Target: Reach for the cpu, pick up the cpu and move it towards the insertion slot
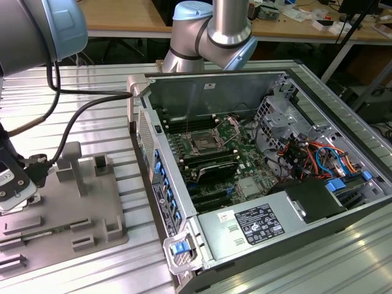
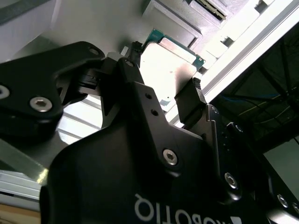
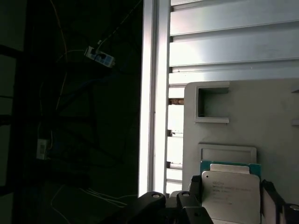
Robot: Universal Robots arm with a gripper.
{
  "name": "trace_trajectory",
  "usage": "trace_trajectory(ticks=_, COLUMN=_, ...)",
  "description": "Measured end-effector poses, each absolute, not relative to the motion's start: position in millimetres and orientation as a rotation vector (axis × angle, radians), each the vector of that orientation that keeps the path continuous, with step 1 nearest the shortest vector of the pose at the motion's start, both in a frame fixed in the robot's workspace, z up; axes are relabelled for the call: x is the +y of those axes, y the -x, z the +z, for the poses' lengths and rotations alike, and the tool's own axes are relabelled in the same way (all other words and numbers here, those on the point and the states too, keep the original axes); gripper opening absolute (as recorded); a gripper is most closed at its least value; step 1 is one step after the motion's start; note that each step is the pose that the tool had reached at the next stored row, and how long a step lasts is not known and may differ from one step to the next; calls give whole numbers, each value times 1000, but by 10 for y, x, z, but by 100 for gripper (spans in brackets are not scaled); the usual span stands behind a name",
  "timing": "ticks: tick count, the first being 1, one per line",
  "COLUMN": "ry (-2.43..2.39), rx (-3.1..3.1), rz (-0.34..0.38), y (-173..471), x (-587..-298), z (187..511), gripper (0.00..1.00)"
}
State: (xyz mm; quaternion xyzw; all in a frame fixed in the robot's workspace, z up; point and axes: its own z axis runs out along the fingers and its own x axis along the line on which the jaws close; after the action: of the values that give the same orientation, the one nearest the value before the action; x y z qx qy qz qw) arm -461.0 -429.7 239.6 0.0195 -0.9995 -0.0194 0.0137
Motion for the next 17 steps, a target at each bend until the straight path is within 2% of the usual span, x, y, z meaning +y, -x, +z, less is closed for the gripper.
trace_trajectory(ticks=17, ry=-61, rx=-3113, rz=-60, y=4609, x=-4297, z=2486, gripper=55)
